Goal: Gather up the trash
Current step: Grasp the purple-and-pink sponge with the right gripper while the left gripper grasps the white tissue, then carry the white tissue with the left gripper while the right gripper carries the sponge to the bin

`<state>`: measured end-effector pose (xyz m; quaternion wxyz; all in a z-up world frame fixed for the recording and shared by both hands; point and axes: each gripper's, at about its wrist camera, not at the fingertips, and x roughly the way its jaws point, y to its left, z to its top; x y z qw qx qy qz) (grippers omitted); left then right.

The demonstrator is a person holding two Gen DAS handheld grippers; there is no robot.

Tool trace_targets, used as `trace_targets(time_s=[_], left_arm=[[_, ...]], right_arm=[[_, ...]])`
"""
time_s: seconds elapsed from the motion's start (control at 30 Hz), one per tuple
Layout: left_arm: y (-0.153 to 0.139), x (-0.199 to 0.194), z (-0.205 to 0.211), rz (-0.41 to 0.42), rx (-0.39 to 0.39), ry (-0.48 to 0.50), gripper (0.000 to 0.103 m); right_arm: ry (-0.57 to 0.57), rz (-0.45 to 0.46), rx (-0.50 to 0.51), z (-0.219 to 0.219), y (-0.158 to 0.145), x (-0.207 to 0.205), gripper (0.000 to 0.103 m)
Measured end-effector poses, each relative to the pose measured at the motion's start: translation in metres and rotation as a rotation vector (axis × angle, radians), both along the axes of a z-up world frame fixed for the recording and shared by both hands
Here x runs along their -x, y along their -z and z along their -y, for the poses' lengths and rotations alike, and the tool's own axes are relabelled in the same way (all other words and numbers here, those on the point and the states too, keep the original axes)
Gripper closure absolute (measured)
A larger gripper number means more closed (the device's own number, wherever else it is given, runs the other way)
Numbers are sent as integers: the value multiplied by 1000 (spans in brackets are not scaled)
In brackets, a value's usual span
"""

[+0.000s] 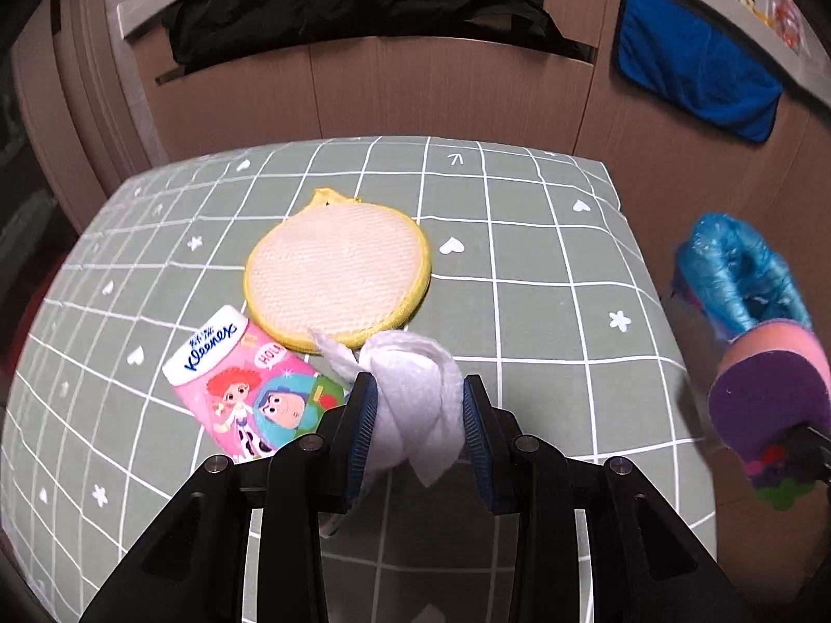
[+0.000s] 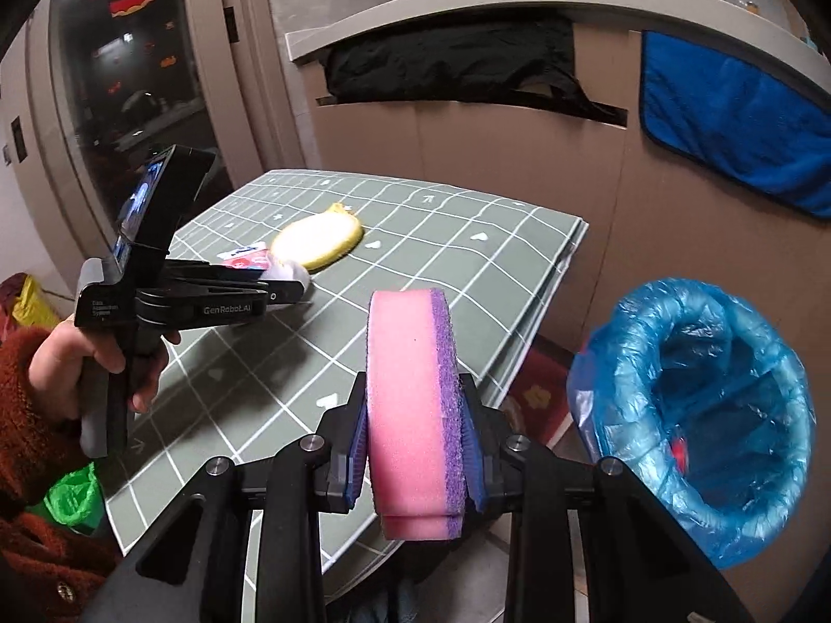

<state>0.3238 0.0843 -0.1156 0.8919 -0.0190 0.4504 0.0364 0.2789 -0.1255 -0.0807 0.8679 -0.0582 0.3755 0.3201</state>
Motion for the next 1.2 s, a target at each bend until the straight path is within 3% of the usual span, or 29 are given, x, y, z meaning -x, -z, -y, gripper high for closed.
trace_targets(time_s=[0.1,0.23,0.37,0.63,0.83,1.07,1.2], left_arm=[[2,0,0,1,-5,3,68],[2,3,-13,10,79,-28,71],[1,16,-24,30,121,-56,93],[-13,52,-28,87,171,-82,97],[-81,79,-3,252,171,-32,98],[-182,96,66,497,142,97,97],[-209,88,106,560,135,163,97]], right_arm=[[-1,-5,-8,-1,2,-1,75],[-3,7,-16,-3,-3,2,75],[1,29,-4,-7,-8,8,75],[13,68,-12,-6,-22,18,75],[49,113,-63,8,-48,26,75],[110,292,-78,44,-109,37,75],[179,377,-104,77,-142,36,75]])
